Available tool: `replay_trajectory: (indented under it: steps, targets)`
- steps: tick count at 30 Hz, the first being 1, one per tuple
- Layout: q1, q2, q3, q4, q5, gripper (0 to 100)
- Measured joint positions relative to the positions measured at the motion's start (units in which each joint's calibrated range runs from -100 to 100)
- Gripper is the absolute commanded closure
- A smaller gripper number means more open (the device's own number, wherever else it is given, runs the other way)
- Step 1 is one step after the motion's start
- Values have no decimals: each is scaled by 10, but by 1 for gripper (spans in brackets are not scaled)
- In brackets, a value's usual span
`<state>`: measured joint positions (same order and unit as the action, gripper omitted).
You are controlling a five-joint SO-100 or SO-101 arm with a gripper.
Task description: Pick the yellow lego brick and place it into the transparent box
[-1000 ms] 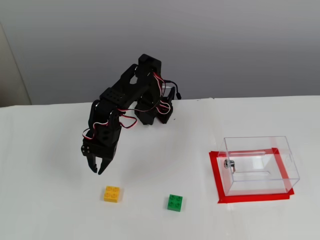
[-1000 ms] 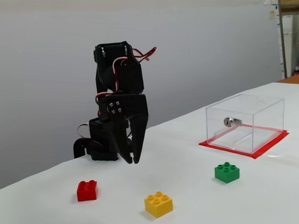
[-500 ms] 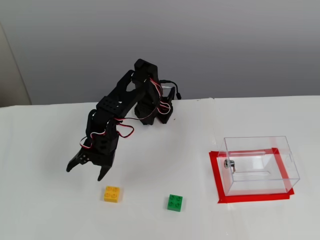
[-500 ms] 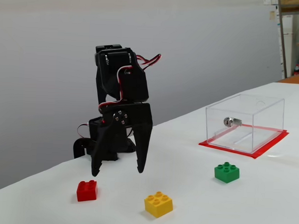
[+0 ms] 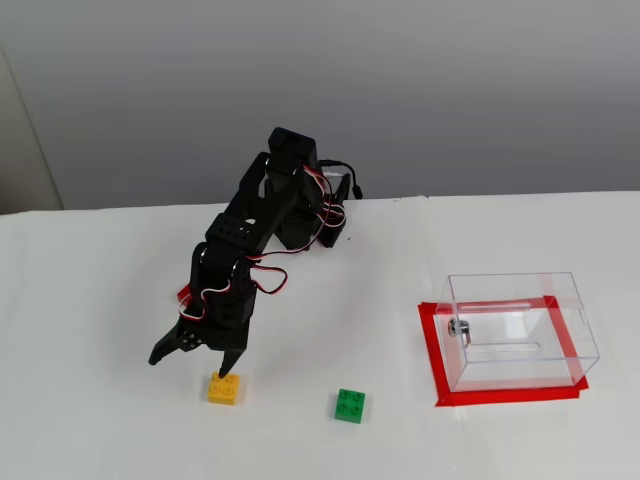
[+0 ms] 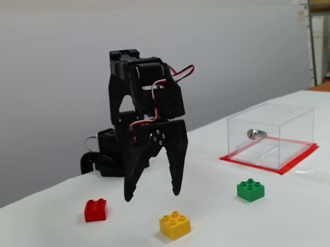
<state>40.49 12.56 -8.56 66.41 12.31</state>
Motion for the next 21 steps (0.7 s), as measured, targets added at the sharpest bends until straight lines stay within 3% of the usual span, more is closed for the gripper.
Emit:
replay_trajectory:
  steps: [21]
  targets:
    - [-36, 68, 12, 0, 0, 58]
